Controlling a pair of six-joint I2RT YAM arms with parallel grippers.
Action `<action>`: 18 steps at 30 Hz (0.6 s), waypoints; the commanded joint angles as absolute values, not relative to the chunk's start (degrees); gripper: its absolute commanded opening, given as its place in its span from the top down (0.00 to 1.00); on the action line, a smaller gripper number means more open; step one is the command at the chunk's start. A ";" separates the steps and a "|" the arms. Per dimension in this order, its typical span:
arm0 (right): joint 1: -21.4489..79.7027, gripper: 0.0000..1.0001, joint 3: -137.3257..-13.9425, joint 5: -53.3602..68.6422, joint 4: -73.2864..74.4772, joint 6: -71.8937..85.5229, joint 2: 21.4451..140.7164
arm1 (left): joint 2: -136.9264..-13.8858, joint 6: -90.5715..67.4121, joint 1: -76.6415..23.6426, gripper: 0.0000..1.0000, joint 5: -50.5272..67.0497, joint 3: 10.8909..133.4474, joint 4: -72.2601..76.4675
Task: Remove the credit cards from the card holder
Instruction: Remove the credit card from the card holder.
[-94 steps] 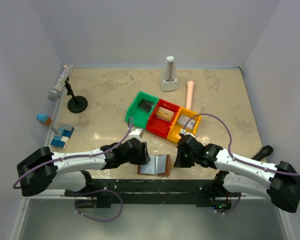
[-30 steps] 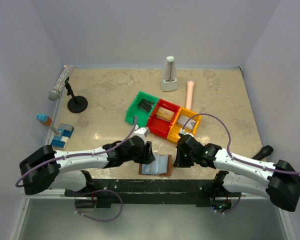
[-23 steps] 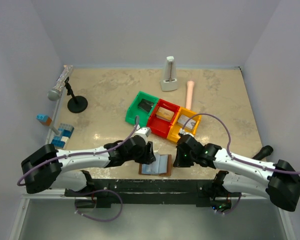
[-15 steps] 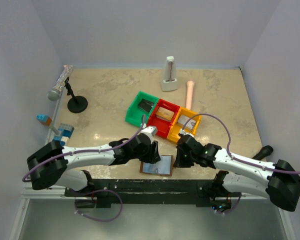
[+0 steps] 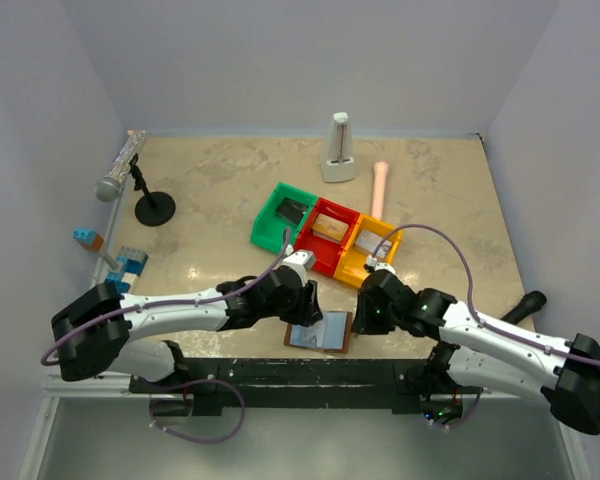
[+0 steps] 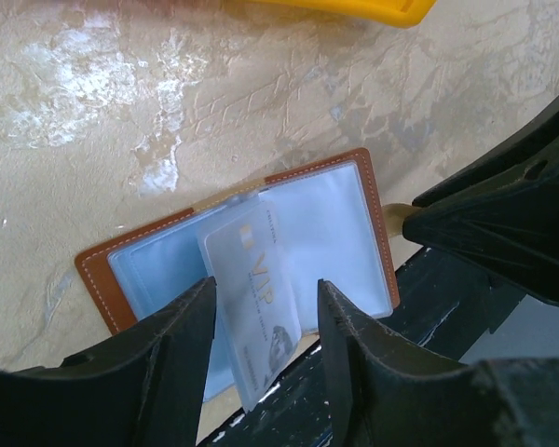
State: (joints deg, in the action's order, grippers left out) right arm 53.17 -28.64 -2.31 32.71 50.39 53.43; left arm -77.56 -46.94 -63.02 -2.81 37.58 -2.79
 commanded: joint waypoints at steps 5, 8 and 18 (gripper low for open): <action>52.91 0.64 -36.64 -8.70 40.77 48.34 49.92 | -71.11 -48.08 -63.37 0.48 -7.91 34.90 -4.83; 53.00 0.63 -37.53 -8.70 40.79 47.64 48.26 | -69.26 -48.34 -63.28 0.48 -9.49 34.10 -6.32; 53.17 1.00 -31.47 9.31 16.19 45.09 51.05 | -63.02 -48.87 -62.67 0.50 -7.66 27.60 2.17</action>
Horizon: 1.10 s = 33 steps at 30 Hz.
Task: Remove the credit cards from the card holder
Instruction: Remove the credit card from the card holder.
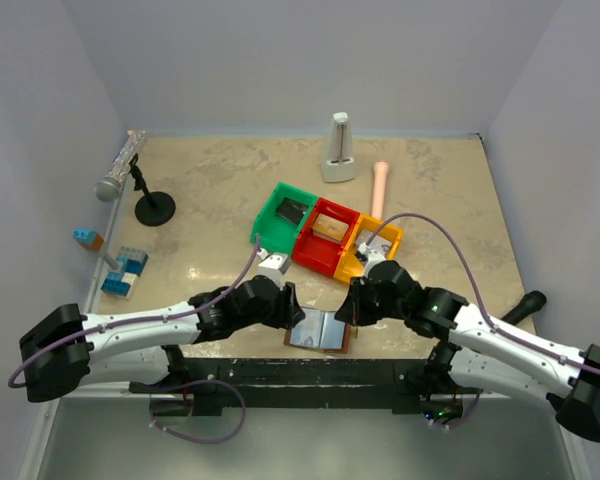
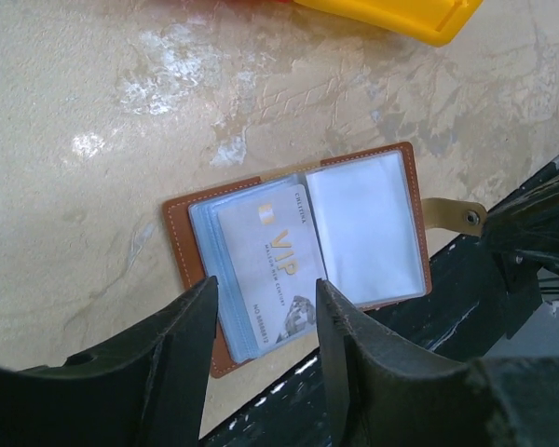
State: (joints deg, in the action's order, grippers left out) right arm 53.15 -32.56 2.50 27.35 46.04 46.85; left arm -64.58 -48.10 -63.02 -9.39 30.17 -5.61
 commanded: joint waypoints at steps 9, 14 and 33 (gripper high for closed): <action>53.09 1.00 -26.46 9.15 8.01 47.19 63.62 | -68.64 -48.25 -62.23 0.60 -0.62 26.28 11.51; 52.65 1.00 -25.23 8.53 3.96 47.55 67.05 | -69.96 -48.78 -62.14 0.62 -1.05 25.75 11.78; 49.66 0.74 -20.39 10.81 -4.39 50.45 63.72 | -73.91 -51.42 -62.14 0.68 -5.80 22.59 9.67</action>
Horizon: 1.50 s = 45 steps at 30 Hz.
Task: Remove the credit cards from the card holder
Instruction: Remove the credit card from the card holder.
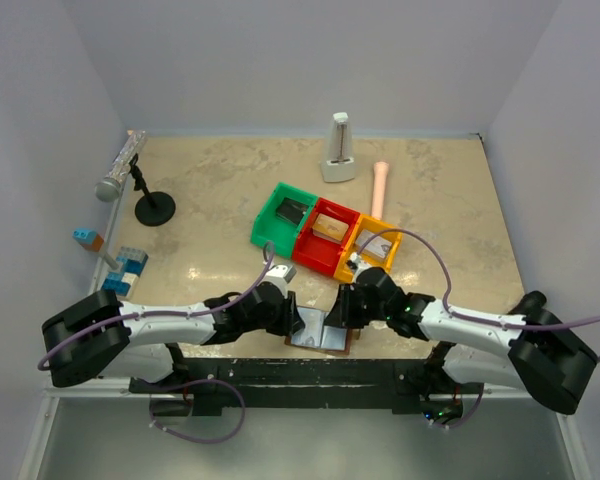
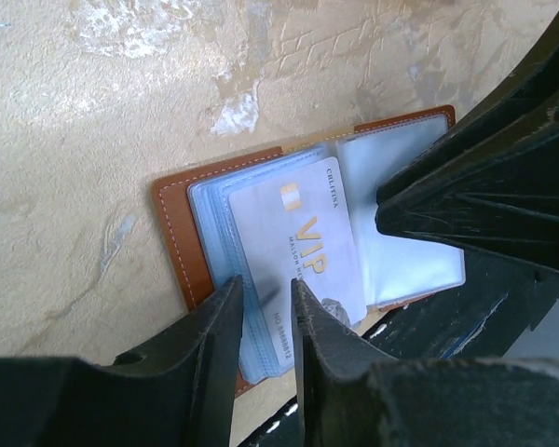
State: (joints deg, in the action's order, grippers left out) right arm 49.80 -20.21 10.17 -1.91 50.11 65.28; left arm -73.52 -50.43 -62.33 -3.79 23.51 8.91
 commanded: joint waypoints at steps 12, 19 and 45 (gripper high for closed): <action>49.66 0.74 -21.27 13.89 -7.90 52.38 71.36 | -73.48 -52.47 -62.14 0.71 -5.80 21.01 10.02; 49.57 0.70 -20.48 14.06 -10.20 53.09 70.93 | -73.92 -52.56 -62.14 0.71 -5.63 20.66 10.46; 47.73 0.66 -16.53 15.91 -16.69 55.54 70.75 | -76.46 -53.09 -62.14 0.91 -5.27 20.65 10.81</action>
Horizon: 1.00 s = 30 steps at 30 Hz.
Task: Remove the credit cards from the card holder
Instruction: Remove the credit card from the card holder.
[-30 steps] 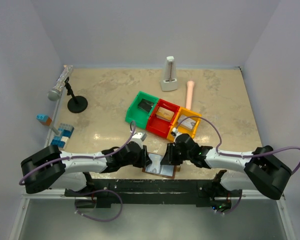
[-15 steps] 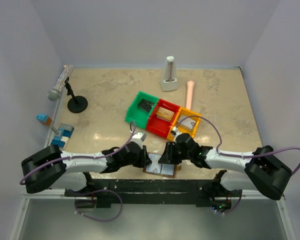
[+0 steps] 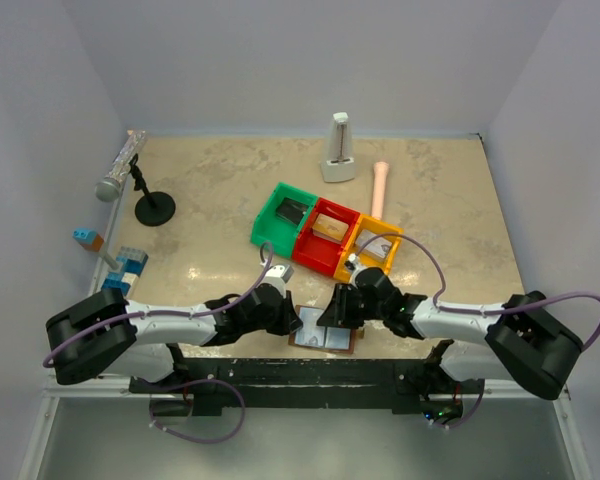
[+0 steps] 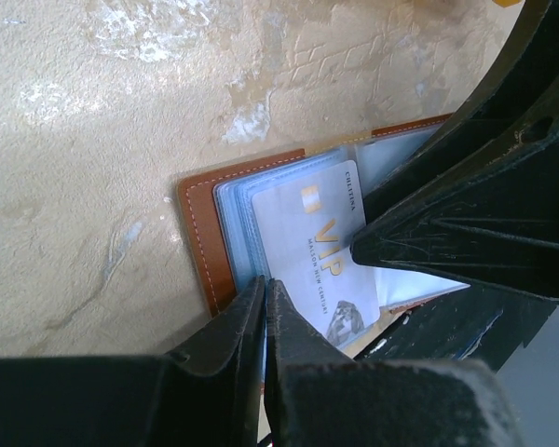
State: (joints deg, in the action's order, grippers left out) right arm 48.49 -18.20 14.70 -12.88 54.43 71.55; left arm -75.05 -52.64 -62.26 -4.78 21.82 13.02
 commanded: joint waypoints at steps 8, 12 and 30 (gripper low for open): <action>47.11 0.66 -12.84 17.22 -23.98 58.00 71.37 | -76.73 -54.23 -62.23 0.98 -6.06 20.04 10.46; 46.76 0.67 -11.43 17.93 -28.29 59.15 71.72 | -76.73 -54.32 -62.23 1.00 -6.15 19.78 10.46; 45.97 0.71 -10.63 22.23 -35.77 58.10 71.54 | -78.13 -53.96 -62.31 1.00 -5.27 20.13 11.34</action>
